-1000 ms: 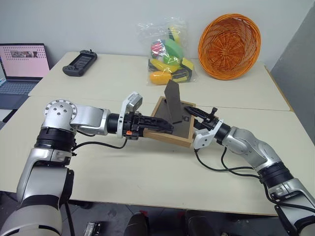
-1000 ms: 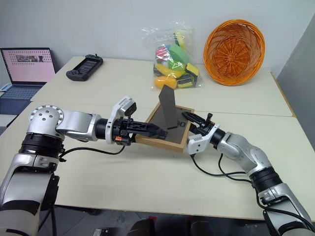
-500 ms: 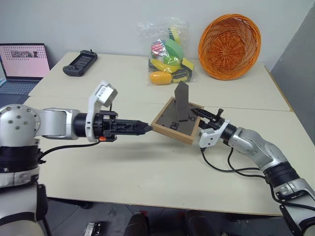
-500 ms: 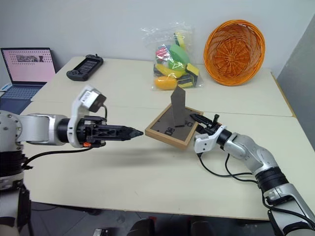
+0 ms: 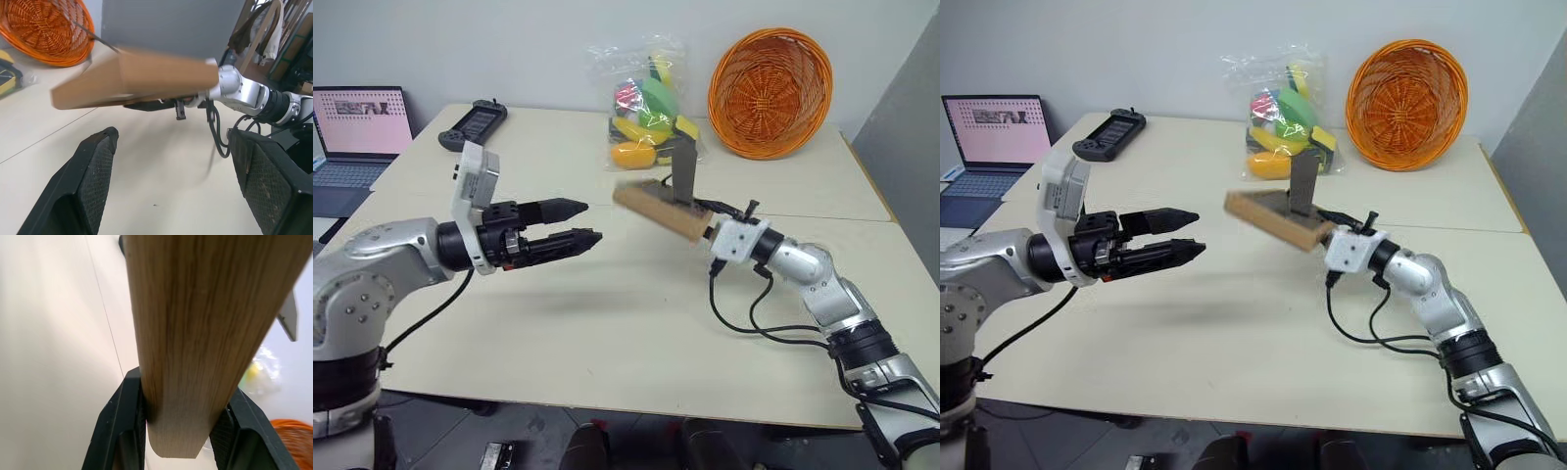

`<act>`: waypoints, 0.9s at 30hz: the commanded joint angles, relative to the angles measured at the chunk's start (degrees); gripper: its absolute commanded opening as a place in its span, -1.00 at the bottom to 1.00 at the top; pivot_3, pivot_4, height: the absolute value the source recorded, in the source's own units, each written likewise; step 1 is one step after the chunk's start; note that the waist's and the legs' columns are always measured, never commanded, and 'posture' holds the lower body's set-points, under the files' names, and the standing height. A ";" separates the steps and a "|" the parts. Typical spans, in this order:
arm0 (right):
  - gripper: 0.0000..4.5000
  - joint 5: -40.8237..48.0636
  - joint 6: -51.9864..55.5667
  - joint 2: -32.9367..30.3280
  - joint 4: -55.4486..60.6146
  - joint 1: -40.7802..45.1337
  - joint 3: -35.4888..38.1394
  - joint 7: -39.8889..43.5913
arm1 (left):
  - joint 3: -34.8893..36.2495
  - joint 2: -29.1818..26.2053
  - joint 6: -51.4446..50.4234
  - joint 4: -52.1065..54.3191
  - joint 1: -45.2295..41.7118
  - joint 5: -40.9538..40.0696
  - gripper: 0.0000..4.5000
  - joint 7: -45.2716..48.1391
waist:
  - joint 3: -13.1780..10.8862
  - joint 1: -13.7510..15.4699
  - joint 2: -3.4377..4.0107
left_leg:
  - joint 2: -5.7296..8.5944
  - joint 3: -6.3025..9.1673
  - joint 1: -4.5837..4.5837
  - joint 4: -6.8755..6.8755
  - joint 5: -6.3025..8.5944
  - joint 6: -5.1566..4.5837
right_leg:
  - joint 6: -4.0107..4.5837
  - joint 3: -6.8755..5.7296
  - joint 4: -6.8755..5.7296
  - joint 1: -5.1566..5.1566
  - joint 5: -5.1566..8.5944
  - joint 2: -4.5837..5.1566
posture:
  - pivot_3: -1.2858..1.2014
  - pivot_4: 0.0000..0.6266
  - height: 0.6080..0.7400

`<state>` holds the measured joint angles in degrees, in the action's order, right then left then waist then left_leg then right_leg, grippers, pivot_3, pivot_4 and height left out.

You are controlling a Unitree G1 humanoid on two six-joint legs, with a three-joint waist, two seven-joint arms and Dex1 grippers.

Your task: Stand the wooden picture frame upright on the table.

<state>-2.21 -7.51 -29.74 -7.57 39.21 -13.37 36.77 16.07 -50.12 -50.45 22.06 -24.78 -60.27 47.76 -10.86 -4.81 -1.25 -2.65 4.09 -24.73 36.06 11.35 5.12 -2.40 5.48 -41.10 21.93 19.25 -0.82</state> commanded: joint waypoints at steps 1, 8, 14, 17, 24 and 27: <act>-0.42 12.15 15.74 0.50 5.83 5.63 4.41 7.56 | 3.27 0.79 2.79 3.63 2.34 0.68 0.69 -1.42 | 0.00 0.14 0.00 | 0.00 0.03 0.00 0.00 0.00 0.00 | 0.00 -0.03 0.00 0.00 0.00 0.00 | 0.03 -0.52 1.00; -0.42 18.96 33.62 -0.43 2.55 11.05 4.79 15.80 | 4.00 1.04 4.02 6.87 6.24 0.72 0.69 -1.96 | 0.00 0.35 0.00 | 0.04 0.11 0.00 -0.01 0.01 -0.02 | 0.00 -0.11 0.11 -0.09 0.00 0.00 | 0.03 -0.52 1.00; -0.42 23.37 41.16 -0.41 -0.03 11.32 4.43 23.47 | 3.66 1.95 3.88 7.07 5.40 -0.47 0.69 -3.64 | 0.00 0.33 0.00 | 0.04 0.10 0.00 -0.01 0.02 -0.03 | 0.00 -0.12 0.13 -0.09 0.00 0.00 | 0.03 -0.52 1.00; -0.42 25.92 43.39 0.19 0.27 11.27 4.21 27.33 | 3.05 1.85 4.03 7.09 4.89 -0.17 0.69 -3.53 | 0.00 0.15 0.00 | 0.02 0.10 0.00 -0.02 0.02 -0.03 | 0.00 -0.13 0.12 -0.07 0.00 -0.03 | 0.03 -0.52 1.00; -0.42 27.36 42.52 3.01 0.07 10.27 0.85 34.97 | 3.31 1.44 2.76 7.06 3.27 -1.76 0.69 -4.54 | 0.00 0.09 0.00 | 0.01 0.10 0.00 -0.02 0.02 -0.03 | -0.01 -0.13 0.13 -0.07 0.00 -0.04 | 0.03 -0.52 1.00; -0.42 25.45 39.44 6.22 -4.22 10.84 -0.13 34.37 | 4.55 -0.39 0.59 8.99 5.78 -3.85 0.69 -4.18 | 0.00 0.03 0.00 | 0.00 0.10 0.00 -0.02 0.02 -0.02 | -0.01 -0.13 0.13 -0.06 0.00 -0.06 | 0.03 -0.52 1.00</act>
<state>23.74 35.43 -25.16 -10.11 48.49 -13.73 70.94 18.28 -48.63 -48.74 27.67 -20.54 -61.94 43.13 -10.86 -4.79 -1.25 -2.67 4.19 -24.73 36.03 11.36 5.10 -2.41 5.34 -40.97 21.86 19.25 -0.88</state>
